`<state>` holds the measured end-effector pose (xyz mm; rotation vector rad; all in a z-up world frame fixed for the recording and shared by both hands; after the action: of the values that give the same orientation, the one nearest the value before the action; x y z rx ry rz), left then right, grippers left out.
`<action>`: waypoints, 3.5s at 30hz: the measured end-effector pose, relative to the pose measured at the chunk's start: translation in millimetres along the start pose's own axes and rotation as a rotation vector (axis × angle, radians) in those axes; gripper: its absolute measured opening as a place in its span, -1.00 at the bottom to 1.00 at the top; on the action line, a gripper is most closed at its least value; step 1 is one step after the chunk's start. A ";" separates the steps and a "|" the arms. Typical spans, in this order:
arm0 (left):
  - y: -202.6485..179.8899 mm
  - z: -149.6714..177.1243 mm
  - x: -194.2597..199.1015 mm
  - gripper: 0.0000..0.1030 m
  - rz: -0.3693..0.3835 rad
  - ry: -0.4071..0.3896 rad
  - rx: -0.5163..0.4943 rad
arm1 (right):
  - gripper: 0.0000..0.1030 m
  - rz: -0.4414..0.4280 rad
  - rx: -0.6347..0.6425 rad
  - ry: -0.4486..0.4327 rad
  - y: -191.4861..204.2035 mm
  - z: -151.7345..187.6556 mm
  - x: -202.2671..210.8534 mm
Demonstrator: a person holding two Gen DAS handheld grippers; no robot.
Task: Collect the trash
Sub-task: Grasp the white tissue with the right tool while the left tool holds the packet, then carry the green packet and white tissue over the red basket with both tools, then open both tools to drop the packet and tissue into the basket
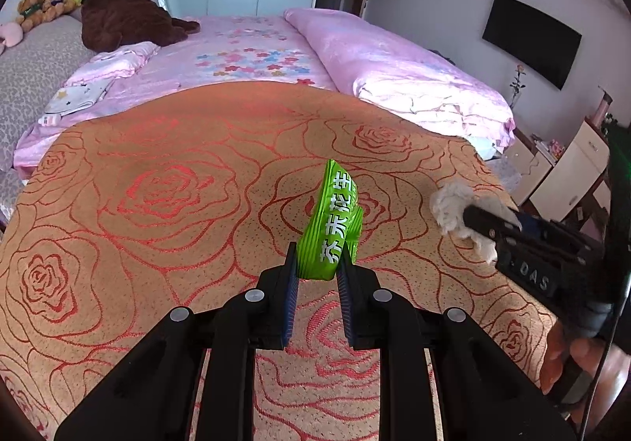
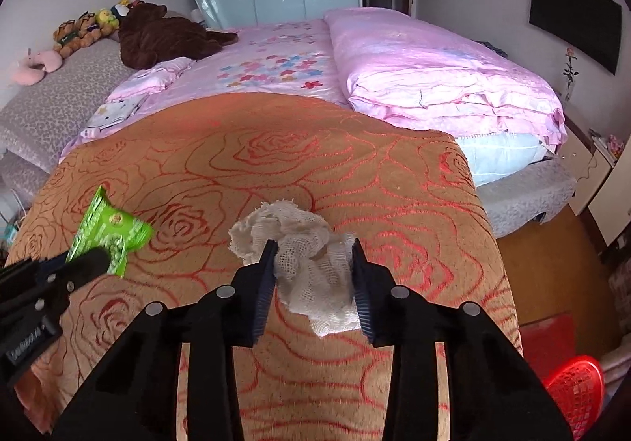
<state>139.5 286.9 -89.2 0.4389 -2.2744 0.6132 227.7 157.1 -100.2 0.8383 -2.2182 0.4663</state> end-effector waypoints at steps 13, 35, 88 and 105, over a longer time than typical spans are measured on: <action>-7.4 20.7 21.2 -0.66 0.025 0.007 -0.012 | -0.33 0.011 -0.054 -0.009 -7.2 51.8 45.4; -45.4 59.7 42.5 -0.66 0.046 0.014 -0.097 | -0.33 0.054 -0.122 -0.047 -29.0 90.3 101.8; -255.2 159.1 38.6 -0.65 0.310 0.153 -0.453 | -0.33 0.337 -0.372 -0.008 -180.8 222.2 200.3; -295.5 206.2 6.4 -0.65 0.327 0.280 -0.573 | -0.31 0.305 -0.498 0.066 -212.5 262.9 174.0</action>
<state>159.5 -71.1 -124.8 -0.2856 -2.1353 0.1400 150.3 -213.3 -136.7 0.2216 -2.2632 0.0649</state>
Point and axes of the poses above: each gripper's, at about its wrist camera, not at the fingertips, and x roughly against the way its jaws point, y to its left, z to its underside, the point moved 6 cm from there along -x, roughly the way its jaws point, and after that the axes turned 13 degrees about x, right-handed, at the moved point
